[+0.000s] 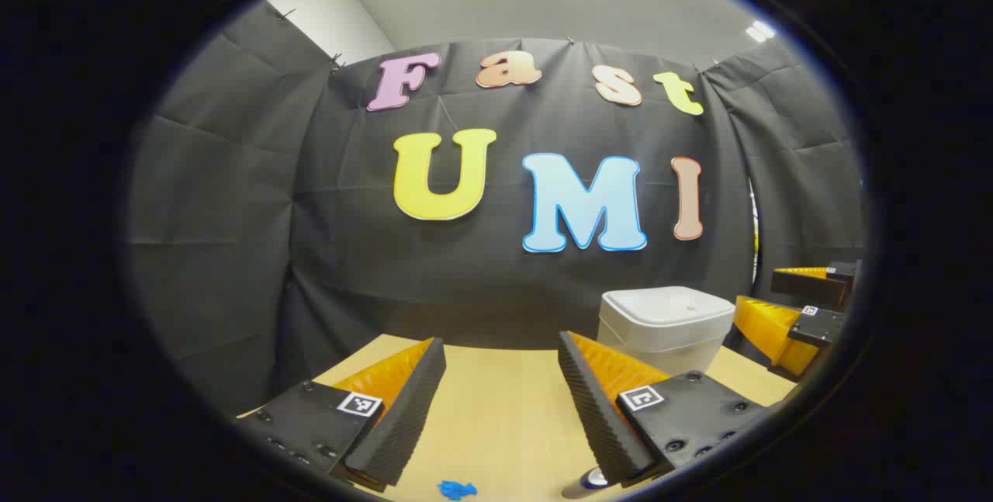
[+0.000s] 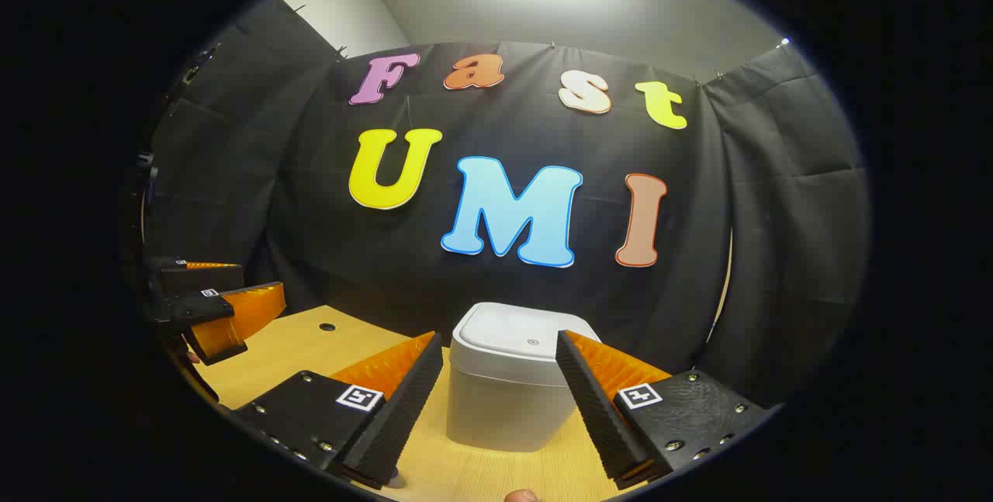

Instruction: Press the lid of the desktop garbage bin to open it, pick up the crumpled paper on the desktop and throw it into the bin, then pick up the pop can on the desktop and drop it into the bin, and finally close the garbage bin lid.

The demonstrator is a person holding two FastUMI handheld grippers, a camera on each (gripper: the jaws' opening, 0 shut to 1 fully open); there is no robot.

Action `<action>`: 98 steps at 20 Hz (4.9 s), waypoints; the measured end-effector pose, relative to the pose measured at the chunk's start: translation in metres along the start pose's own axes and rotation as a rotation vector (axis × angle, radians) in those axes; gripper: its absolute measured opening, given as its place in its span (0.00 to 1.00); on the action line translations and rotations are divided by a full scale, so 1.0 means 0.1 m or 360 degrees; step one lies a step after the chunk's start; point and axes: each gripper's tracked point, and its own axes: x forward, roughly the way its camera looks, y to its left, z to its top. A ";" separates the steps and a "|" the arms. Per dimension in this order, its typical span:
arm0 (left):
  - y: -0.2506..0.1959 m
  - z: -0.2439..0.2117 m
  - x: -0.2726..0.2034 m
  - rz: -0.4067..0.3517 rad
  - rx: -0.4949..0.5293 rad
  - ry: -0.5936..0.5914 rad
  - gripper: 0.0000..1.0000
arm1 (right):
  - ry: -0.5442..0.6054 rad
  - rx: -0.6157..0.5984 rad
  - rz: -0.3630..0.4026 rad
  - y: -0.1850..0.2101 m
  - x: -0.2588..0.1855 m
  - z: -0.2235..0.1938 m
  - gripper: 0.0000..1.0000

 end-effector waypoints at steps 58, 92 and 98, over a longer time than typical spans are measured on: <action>0.08 -0.27 0.46 0.0025 0.0001 0.0128 0.96 | 0.0403 0.0145 -0.0094 -0.43 1.17 -0.67 0.00; 0.52 -0.69 0.11 0.0158 -0.0100 0.0237 0.99 | -0.0069 0.0075 -0.0143 -0.50 0.84 0.33 0.00; 0.55 -0.85 0.06 0.0143 -0.0075 0.0284 0.97 | -0.0063 0.0086 -0.0118 -0.38 0.64 0.29 0.03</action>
